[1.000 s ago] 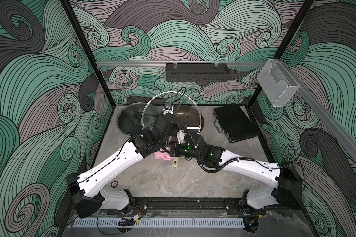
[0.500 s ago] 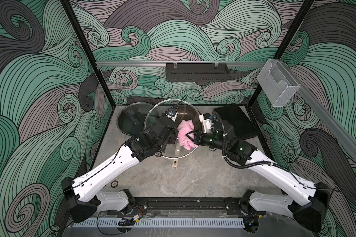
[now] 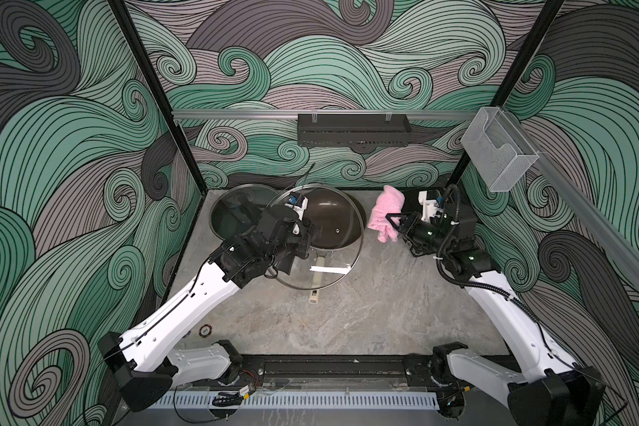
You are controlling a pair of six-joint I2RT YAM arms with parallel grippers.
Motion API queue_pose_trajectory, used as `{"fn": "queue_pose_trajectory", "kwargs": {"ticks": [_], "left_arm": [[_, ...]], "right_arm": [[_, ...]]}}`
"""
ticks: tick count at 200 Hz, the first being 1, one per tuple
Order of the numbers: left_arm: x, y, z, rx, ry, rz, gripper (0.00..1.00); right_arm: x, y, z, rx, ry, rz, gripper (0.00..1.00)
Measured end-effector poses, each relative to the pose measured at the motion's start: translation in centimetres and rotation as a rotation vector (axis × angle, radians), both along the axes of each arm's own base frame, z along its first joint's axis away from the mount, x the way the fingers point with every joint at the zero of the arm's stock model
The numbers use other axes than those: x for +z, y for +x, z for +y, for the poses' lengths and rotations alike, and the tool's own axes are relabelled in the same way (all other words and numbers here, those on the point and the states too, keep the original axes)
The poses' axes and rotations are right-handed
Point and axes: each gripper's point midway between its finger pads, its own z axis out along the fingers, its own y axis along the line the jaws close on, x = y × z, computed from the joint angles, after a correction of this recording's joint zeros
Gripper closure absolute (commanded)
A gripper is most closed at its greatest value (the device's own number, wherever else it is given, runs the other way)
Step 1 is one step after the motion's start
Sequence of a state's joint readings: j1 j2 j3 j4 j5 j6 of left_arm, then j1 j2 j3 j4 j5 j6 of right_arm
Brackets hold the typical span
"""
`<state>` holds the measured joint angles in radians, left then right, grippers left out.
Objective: Wipe the pot lid with a cloth
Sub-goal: Wipe the pot lid, then place the pot lid on the cooking pot.
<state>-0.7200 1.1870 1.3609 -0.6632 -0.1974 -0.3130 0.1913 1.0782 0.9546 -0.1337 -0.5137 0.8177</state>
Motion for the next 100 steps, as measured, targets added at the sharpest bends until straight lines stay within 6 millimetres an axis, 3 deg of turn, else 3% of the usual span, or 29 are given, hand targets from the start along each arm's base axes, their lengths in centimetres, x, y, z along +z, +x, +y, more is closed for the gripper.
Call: {"fn": "queue_pose_trajectory", "kwargs": {"ticks": [24, 56, 100], "left_arm": [[0.5, 1.1, 0.3, 0.036, -0.069, 0.014, 1.0], [0.8, 3.1, -0.8, 0.034, -0.092, 0.046, 1.0], [-1.9, 8.3, -3.2, 0.029, -0.062, 0.132, 1.0]], "right_arm": [[-2.4, -0.5, 0.2, 0.021, 0.005, 0.053, 1.0], [-4.2, -0.9, -0.3, 0.009, -0.024, 0.094, 1.0], [-6.6, -1.6, -1.8, -0.014, -0.131, 0.147, 1.0]]}}
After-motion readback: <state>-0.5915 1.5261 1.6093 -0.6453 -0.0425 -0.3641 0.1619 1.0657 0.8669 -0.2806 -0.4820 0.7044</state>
